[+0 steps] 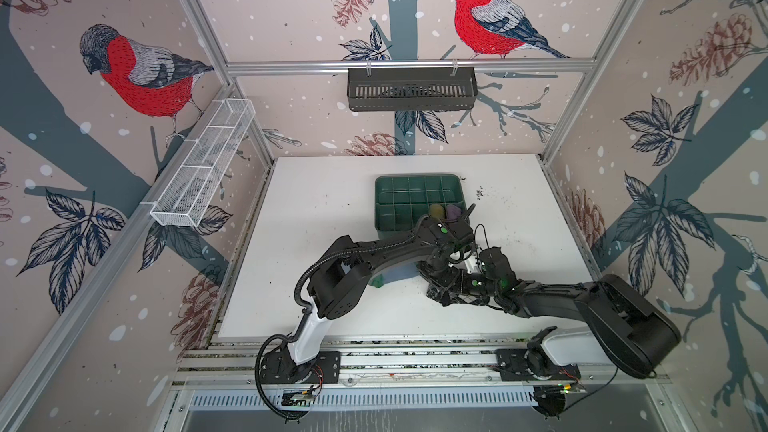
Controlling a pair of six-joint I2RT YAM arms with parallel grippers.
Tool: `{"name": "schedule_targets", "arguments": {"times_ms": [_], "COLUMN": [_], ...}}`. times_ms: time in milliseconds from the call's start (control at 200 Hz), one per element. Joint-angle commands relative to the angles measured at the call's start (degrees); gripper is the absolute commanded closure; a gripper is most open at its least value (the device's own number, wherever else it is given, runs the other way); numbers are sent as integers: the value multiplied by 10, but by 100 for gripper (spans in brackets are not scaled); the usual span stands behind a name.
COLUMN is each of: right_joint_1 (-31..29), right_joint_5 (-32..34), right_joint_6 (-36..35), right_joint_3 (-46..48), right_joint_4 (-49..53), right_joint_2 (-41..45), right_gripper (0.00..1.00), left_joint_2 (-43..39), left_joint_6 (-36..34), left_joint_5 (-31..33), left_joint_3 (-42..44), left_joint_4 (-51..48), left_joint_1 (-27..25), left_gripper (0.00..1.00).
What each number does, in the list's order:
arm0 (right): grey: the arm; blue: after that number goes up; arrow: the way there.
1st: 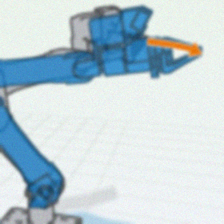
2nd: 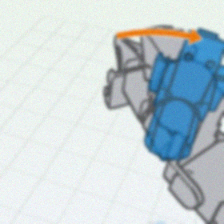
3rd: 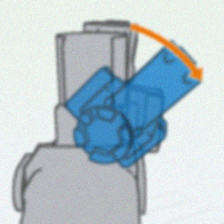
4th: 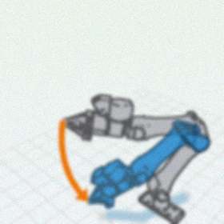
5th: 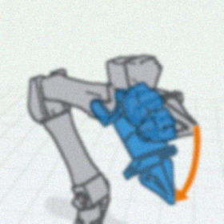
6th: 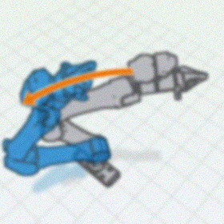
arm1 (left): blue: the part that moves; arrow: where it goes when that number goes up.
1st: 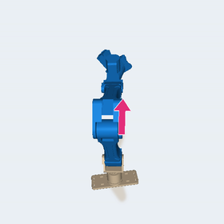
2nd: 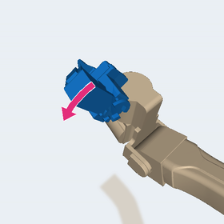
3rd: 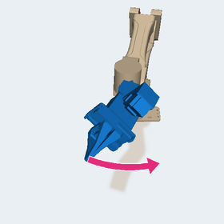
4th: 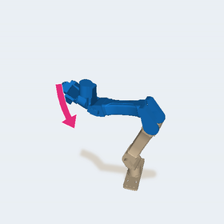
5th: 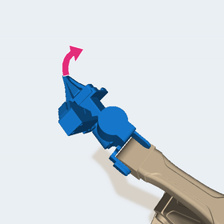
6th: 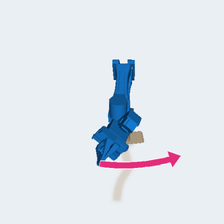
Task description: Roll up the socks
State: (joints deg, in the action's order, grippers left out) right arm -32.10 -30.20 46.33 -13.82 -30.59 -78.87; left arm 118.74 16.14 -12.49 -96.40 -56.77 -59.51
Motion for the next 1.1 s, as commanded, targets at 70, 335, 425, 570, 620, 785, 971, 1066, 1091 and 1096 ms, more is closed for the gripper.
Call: {"name": "schedule_targets", "arguments": {"times_ms": [70,335,425,570,620,785,971,1066,1091,1096], "right_joint_1": [5,20,23,30,31,40,51,52,52,51], "right_joint_5": [-7,-6,-5,9,16,50,63,66,69,69], "right_joint_6": [-4,-11,-18,-34,-37,-47,-53,-56,-58,-58], "right_joint_3": [4,14,12,12,13,6,2,-2,-2,-2], "right_joint_4": [-18,5,21,65,81,139,183,210,219,221], "right_joint_2": [-5,14,15,36,48,95,141,168,176,177], "right_gripper": [96,94,89,75,75,76,91,91,91,91], "left_joint_2": [-17,-19,-18,-18,-16,-11,-8,-7,-7,-7], "left_joint_6": [-5,2,3,5,5,5,5,6,6,6], "left_joint_5": [-49,-75,-81,-78,-77,-75,-71,-67,-66,-66], "left_joint_3": [14,50,51,53,52,47,42,40,39,39], "left_joint_4": [40,85,93,93,91,87,80,77,76,76], "left_joint_1": [3,13,13,15,16,17,18,18,18,18], "left_gripper": [77,79,79,80,80,80,81,81,81,81]}}
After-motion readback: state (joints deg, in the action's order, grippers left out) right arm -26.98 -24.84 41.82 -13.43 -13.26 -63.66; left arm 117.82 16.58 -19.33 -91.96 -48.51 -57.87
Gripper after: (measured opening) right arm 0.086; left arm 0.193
